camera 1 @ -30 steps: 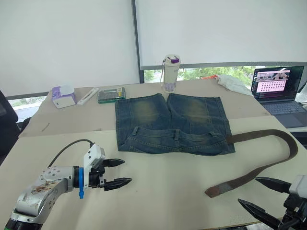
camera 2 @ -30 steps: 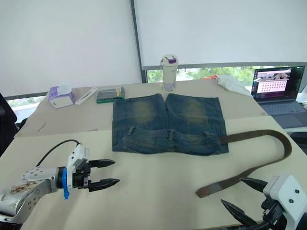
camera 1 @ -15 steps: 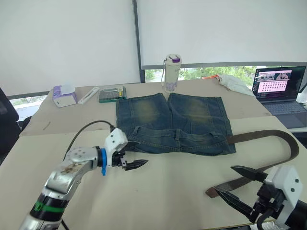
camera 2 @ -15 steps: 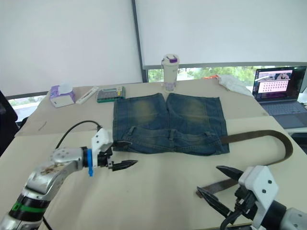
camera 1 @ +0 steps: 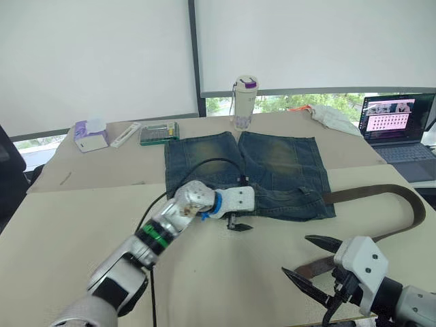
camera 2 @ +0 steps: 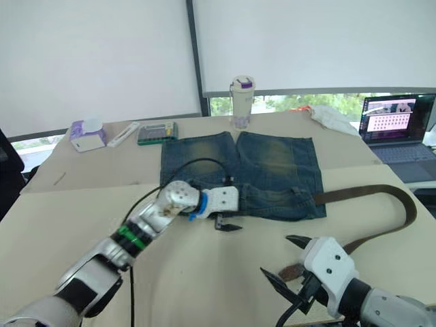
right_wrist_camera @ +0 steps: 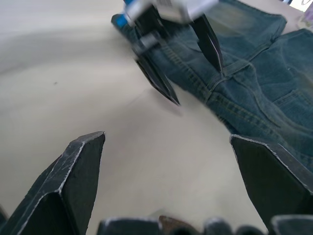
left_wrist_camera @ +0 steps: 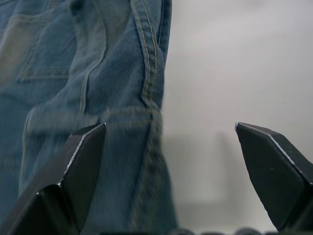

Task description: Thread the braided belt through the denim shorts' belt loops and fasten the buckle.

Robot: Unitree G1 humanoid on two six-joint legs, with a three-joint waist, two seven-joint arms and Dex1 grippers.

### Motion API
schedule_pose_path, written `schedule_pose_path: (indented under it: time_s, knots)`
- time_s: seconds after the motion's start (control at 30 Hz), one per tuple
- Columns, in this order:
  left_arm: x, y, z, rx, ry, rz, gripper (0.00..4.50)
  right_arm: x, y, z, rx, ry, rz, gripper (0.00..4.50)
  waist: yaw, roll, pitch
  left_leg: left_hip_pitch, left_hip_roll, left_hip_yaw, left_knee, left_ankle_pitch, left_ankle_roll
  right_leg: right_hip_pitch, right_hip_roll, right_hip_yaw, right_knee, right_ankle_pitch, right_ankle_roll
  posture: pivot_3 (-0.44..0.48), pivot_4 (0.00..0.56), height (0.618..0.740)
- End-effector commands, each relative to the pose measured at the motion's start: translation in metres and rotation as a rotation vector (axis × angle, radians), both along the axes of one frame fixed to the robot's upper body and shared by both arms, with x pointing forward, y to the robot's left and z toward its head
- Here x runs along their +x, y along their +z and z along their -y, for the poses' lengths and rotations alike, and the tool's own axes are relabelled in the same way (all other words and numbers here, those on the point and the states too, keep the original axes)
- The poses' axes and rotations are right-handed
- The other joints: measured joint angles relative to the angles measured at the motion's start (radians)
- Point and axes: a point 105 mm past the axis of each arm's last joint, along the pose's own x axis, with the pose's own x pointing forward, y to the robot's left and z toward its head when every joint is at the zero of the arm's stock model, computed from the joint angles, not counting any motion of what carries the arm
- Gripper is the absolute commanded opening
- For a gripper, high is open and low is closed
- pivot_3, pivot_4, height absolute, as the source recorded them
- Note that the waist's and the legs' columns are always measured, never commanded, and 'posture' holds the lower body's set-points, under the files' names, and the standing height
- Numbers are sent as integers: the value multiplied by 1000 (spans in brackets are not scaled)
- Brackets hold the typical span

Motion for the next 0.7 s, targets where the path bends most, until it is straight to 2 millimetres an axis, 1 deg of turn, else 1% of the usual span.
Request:
schedule_pose_path:
  time_s: [0.03, 0.13, 0.23, 0.3, 0.33, 0.4, 0.47, 0.53, 0.63, 0.7]
  knots:
    - [16, -4, -1, 90, 2, 88, 2931, -3, 5, -8, 23, -3, 57, 4500, 0, 0, 0, 0, 0, 0, 0, 0, 0, 0, 0, 0, 0, -1, 2, 0, 150, 740]
    - [20, -11, -6, 128, 6, 82, 1914, -6, 0, -9, 19, -21, 59, 4500, -3, 0, 0, 0, 0, 0, 0, 0, 0, 0, 0, 0, 0, -2, 4, 0, 150, 740]
    - [21, -14, -11, 117, 15, 47, 951, -8, -4, -9, 13, -38, 61, 4500, -3, -1, 0, 2, 0, 0, 0, 0, 0, 1, 0, 0, 0, -3, 5, 0, 150, 740]
    - [16, -13, -13, 72, 31, -52, 322, -7, -5, -8, 16, -57, 64, 4500, -4, -1, 0, 2, 0, 0, 0, 0, 0, 1, 0, 0, 0, -3, 6, 0, 150, 740]
    - [13, -12, -14, 54, 32, -94, 123, -7, -5, -8, 19, -64, 63, 4500, -6, -1, 0, 2, 0, 0, 0, 0, 0, 2, 1, 0, 0, -3, 6, 0, 150, 740]
    - [1, -7, -17, 14, 35, -225, 76, -7, -6, -6, 7, -71, 58, 4500, -10, 0, -1, 2, 1, 0, 0, 0, 0, 1, 1, 0, 1, -3, 6, 0, 150, 740]
    - [-17, -1, -25, -18, 38, -379, 76, -6, -7, -1, -33, -82, 54, 4500, -16, 0, -1, 3, 1, 0, 0, 0, 0, 1, 3, 0, 3, -4, 6, 0, 150, 740]
    - [-33, 4, -32, -27, 40, -480, 70, -6, -7, 4, -72, -84, 60, 4500, -21, 1, -1, 3, 2, 0, 0, 0, 0, 0, 3, 1, 5, -3, 3, 0, 150, 740]
    - [-53, 8, -38, -30, 62, -579, 64, -11, -11, 9, -112, -67, 9, 4500, -21, 1, -1, 4, 2, 0, 0, -1, 3, 0, 3, 1, 5, -2, 0, 0, 150, 740]
    - [-57, 8, -40, -39, 126, -621, 64, -13, -11, 16, -168, -54, -12, 4500, -12, 1, -1, 5, 1, 0, 0, -3, 5, 2, 3, 1, 5, -3, 2, 0, 150, 740]
